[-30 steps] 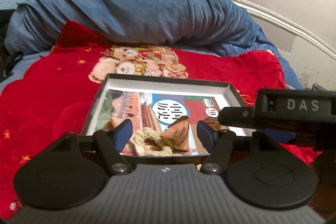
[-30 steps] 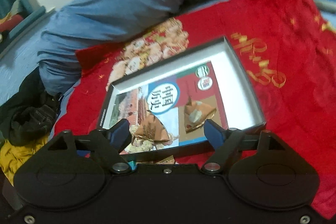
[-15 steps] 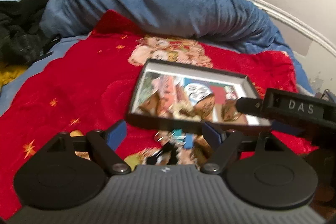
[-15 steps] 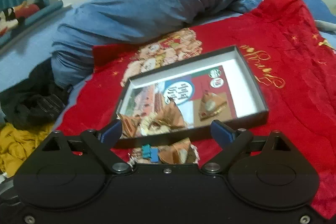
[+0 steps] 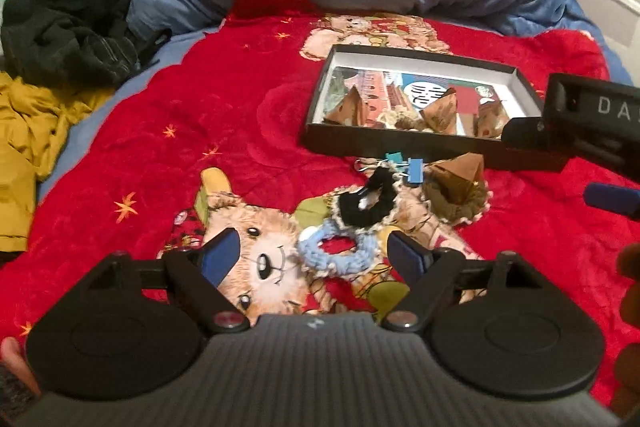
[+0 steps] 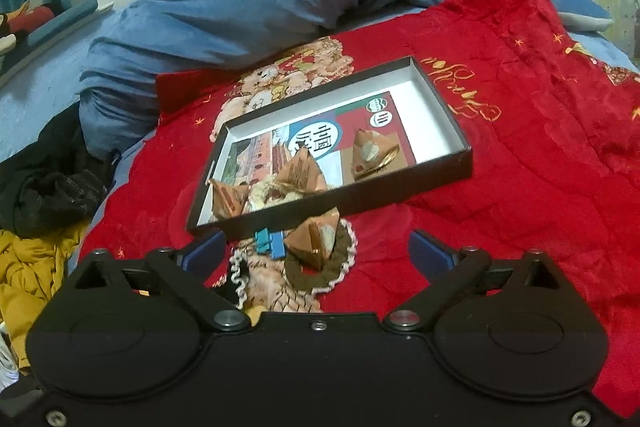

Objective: Organize objects
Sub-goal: 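Move both open tools back to the scrunchie pile beside the box, then close the left tool on the light-blue scrunchie while the right tool grasps the brown scrunchie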

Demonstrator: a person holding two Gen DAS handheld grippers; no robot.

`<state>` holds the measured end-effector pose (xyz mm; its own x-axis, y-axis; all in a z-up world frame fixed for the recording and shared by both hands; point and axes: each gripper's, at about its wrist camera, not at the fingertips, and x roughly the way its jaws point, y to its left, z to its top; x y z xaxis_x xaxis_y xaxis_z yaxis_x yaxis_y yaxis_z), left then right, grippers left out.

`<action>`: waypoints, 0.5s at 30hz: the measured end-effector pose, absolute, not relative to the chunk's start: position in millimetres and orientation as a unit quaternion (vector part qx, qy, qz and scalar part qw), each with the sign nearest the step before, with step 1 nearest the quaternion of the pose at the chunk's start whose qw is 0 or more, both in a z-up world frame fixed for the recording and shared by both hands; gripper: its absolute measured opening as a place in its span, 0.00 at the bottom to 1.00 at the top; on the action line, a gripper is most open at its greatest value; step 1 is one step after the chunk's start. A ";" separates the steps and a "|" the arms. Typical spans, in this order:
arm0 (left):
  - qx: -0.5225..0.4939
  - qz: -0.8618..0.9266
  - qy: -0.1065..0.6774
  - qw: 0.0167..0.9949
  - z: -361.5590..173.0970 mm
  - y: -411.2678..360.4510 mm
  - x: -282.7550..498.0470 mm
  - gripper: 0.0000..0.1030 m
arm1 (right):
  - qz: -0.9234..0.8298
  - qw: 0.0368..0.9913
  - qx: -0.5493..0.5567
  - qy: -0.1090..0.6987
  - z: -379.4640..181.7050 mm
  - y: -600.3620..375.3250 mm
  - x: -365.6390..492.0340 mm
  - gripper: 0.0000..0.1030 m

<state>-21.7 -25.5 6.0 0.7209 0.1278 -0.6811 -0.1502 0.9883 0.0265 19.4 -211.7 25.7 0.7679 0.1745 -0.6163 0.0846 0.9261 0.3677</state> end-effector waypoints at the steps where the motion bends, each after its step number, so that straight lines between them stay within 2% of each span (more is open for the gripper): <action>1: -0.011 0.077 0.366 0.927 6.0 -25.6 -22.7 0.86 | 0.026 0.919 0.194 0.342 24.1 -210.8 19.5 0.98; 15: -0.048 0.076 0.419 0.904 -24.3 -30.5 -5.9 0.85 | 0.042 0.899 0.182 0.395 -4.8 -196.4 49.8 0.97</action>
